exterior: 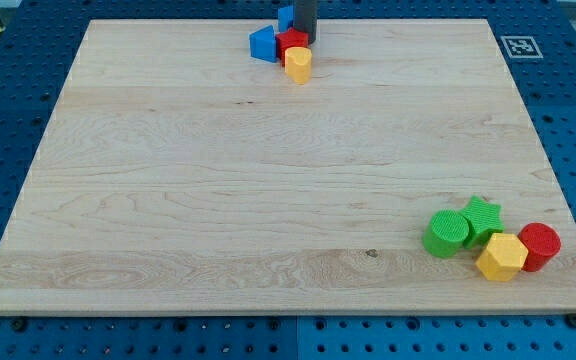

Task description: Slightly move the triangle to the left side

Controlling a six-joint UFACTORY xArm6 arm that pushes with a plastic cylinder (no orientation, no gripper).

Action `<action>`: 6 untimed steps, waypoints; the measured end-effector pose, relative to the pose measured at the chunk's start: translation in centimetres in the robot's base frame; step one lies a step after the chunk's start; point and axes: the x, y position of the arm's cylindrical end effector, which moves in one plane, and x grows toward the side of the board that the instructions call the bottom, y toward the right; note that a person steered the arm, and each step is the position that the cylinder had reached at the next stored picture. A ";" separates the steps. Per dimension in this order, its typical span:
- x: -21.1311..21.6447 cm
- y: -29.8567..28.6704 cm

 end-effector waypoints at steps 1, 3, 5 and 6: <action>2.3 1.2; 0.0 3.0; -4.5 -0.5; -4.5 -0.5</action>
